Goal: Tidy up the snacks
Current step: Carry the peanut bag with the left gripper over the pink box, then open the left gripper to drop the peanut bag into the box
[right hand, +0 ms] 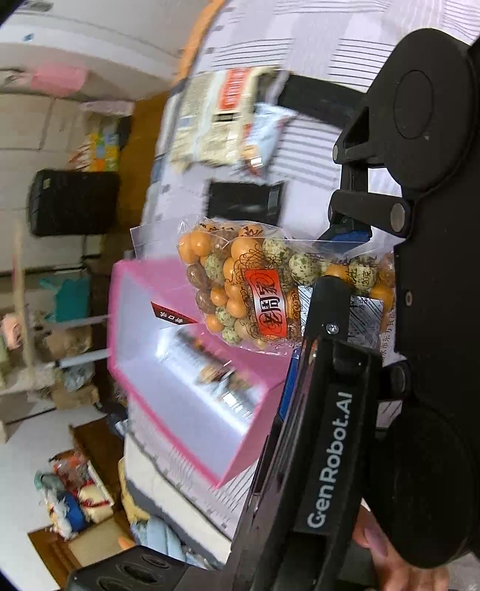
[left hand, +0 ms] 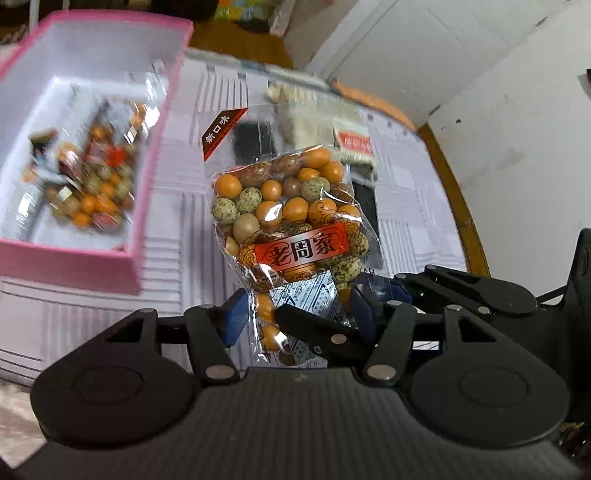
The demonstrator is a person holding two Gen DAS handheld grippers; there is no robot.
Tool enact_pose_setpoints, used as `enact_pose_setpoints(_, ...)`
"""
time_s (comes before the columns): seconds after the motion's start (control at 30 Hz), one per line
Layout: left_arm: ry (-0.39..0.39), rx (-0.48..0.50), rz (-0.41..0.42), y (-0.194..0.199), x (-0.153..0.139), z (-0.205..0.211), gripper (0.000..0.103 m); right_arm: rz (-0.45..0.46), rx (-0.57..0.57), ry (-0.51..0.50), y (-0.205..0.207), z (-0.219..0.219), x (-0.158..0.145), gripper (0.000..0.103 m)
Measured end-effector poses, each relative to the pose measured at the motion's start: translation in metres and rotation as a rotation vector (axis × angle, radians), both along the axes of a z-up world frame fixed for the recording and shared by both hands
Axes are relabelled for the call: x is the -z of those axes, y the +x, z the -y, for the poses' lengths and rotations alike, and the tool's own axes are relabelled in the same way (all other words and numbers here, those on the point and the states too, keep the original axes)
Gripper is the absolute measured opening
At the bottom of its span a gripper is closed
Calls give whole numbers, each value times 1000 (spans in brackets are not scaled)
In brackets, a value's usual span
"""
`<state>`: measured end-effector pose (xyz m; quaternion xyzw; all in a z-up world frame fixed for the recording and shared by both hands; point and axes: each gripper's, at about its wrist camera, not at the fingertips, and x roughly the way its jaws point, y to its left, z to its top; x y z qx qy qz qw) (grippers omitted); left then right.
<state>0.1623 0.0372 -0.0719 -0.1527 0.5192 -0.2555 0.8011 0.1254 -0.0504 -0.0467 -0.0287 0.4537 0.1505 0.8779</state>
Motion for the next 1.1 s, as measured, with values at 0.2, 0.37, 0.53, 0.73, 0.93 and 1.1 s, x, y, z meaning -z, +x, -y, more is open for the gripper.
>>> enact_pose_setpoints(0.2, 0, -72, 119, 2, -50, -49, 58, 50, -55, 47, 30, -43, -35, 64)
enact_pose_setpoints(0.37, 15, -108, 180, 28, -63, -92, 58, 57, -47, 110, 73, -77, -25, 69)
enact_pose_setpoints(0.53, 33, -163, 141, 66, -43, -127, 58, 3, -66, 139, 114, -103, 7, 69)
enact_pose_setpoints(0.73, 73, -189, 57, 102, -5, -152, 58, -95, -68, 177, 139, -128, 49, 69)
enact_pose_setpoints(0.93, 188, -283, 1, 120, 22, -166, 58, -164, -78, 225, 157, -146, 76, 70)
enact_pose_setpoints(1.1, 350, -331, 73, 117, 18, -160, 58, -136, -118, 222, 139, -140, 61, 72)
